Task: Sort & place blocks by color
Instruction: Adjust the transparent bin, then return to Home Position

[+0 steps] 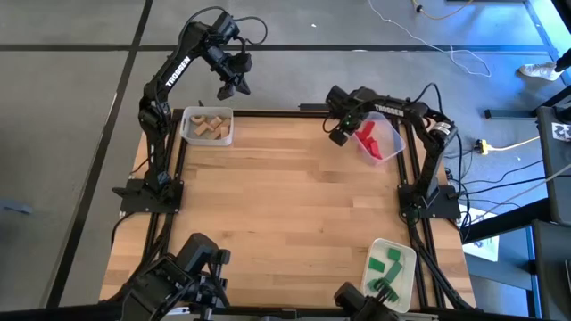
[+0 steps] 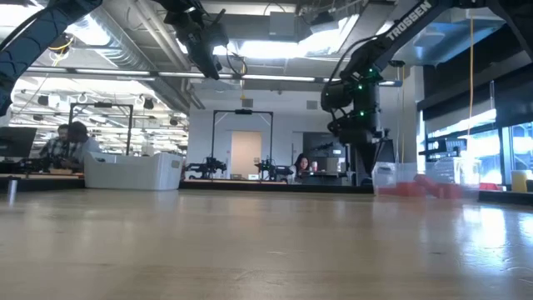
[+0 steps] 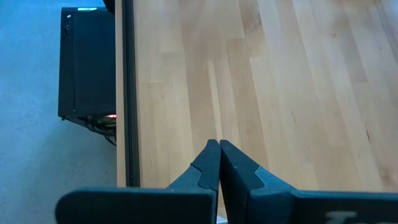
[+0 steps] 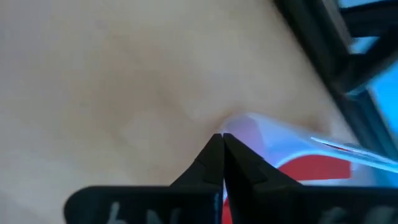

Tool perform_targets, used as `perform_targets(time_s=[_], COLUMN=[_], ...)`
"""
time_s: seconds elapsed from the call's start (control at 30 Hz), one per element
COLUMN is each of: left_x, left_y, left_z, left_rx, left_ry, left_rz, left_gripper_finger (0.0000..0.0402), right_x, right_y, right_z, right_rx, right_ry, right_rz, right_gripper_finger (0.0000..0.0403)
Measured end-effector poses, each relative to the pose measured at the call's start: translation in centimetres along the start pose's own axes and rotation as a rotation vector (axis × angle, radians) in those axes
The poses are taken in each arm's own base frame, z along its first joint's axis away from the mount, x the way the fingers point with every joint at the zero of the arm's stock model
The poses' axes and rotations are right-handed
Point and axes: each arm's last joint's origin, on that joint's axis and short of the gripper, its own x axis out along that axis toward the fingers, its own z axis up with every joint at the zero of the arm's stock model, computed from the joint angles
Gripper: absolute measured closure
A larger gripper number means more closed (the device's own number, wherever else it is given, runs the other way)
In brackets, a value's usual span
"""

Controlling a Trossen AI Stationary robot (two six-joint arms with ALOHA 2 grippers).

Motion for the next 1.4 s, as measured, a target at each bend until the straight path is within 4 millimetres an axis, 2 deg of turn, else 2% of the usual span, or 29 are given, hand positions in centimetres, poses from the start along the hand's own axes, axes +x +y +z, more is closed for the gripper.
perform_targets(time_s=[0.33,0.63,1.23,1.4], left_x=[0.0,0.0,0.0,0.0], left_y=[0.0,0.0,0.0,0.0], left_z=[0.0,0.0,0.0,0.0], left_rx=[0.0,-0.001,-0.002,-0.005], left_ry=[0.0,0.0,0.0,0.0], left_rz=[0.0,0.0,-0.001,0.0], left_gripper_finger=[0.0401,0.0401,0.0401,0.0401], right_x=[0.2,0.5,0.7,-0.5], right_y=[-1.8,-3.3,-4.9,-5.0], right_z=[-0.1,-0.3,-0.7,-0.6], right_rx=[0.051,0.148,0.257,0.257], right_ry=[0.009,0.016,0.035,0.058], right_rz=[-0.098,-0.118,-0.219,-0.175], right_gripper_finger=[0.0403,0.0403,0.0403,0.0403])
